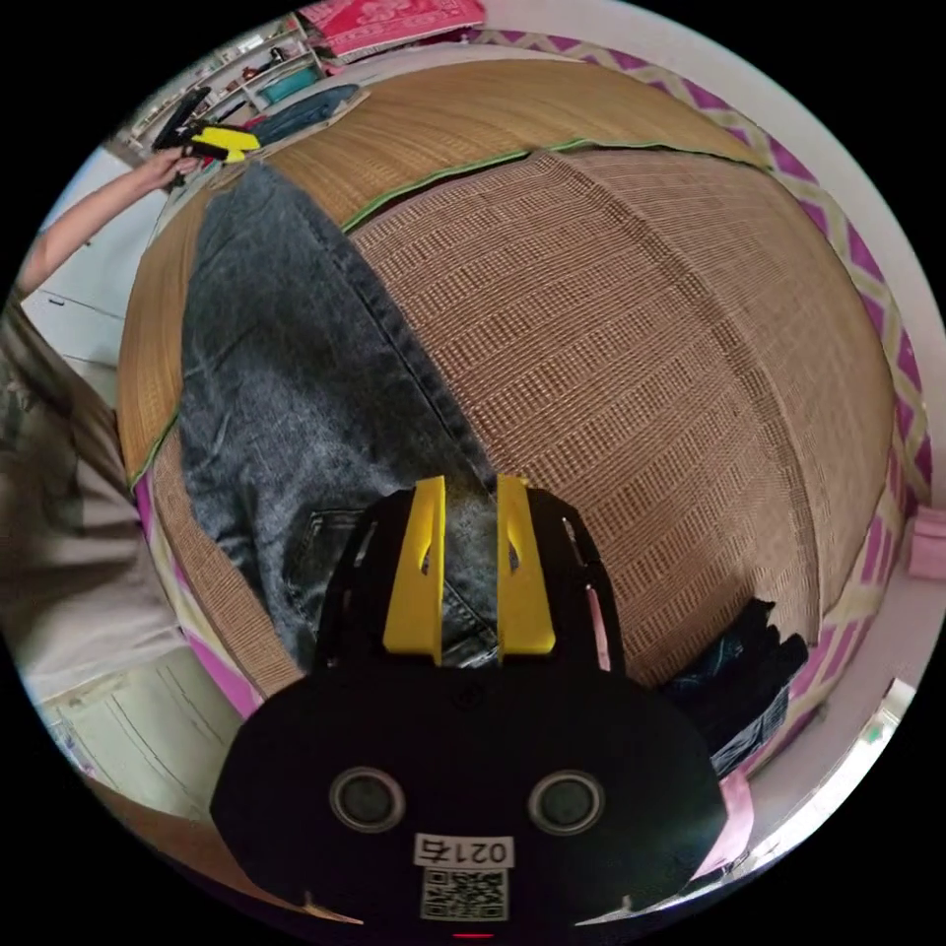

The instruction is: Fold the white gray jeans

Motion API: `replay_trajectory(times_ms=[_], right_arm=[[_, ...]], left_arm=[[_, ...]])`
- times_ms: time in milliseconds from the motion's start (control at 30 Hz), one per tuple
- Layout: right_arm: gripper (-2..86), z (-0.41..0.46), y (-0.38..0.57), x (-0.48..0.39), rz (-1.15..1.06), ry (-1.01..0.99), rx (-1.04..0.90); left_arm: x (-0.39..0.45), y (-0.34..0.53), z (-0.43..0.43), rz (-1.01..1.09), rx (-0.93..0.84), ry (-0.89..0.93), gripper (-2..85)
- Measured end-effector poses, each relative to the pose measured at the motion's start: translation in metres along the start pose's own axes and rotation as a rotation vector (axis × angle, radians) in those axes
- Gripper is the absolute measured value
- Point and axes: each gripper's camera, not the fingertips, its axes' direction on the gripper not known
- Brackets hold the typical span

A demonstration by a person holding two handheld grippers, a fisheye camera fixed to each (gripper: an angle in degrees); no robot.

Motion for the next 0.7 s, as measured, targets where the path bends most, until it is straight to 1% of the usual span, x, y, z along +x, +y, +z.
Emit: replay_trajectory(times_ms=[67,133,200,267,300,400,467,533,600,700], right_arm=[[1.7,0.003,-0.006,0.002,0.017,-0.034,0.01],[0.4,0.003,-0.006,0.007,0.053,-0.064,0.054],[-0.3,0.007,-0.002,0.013,0.099,-0.117,0.108],[-0.5,0.012,0.0,0.017,0.124,-0.142,0.14],[-0.6,0.016,0.0,0.019,0.14,-0.156,0.153],[-0.6,0.022,-0.001,0.02,0.153,-0.16,0.177],[-0.7,0.022,-0.001,0.019,0.147,-0.154,0.192],[-0.7,0.023,-0.001,0.021,0.149,-0.153,0.21],[-0.7,0.031,-0.003,0.026,0.157,-0.154,0.21],[-0.7,0.042,-0.009,0.031,0.163,-0.15,0.196]], left_arm=[[0.009,-0.03,0.021,0.101,-0.141,-0.002,11.6],[0.013,-0.048,0.029,0.147,-0.204,-0.005,11.1],[0.016,-0.064,0.033,0.173,-0.247,-0.007,8.4],[0.02,-0.083,0.039,0.2,-0.347,-0.045,2.1],[0.022,-0.087,0.039,0.206,-0.357,-0.059,0.5],[0.023,-0.108,0.022,0.193,-0.345,-0.092,-0.5],[0.02,-0.125,-0.007,0.161,-0.264,-0.095,-0.7],[0.02,-0.138,-0.02,0.167,-0.23,-0.071,-0.5],[0.025,-0.149,-0.018,0.21,-0.244,-0.071,0.0],[0.028,-0.165,0.005,0.254,-0.352,-0.033,4.2]])
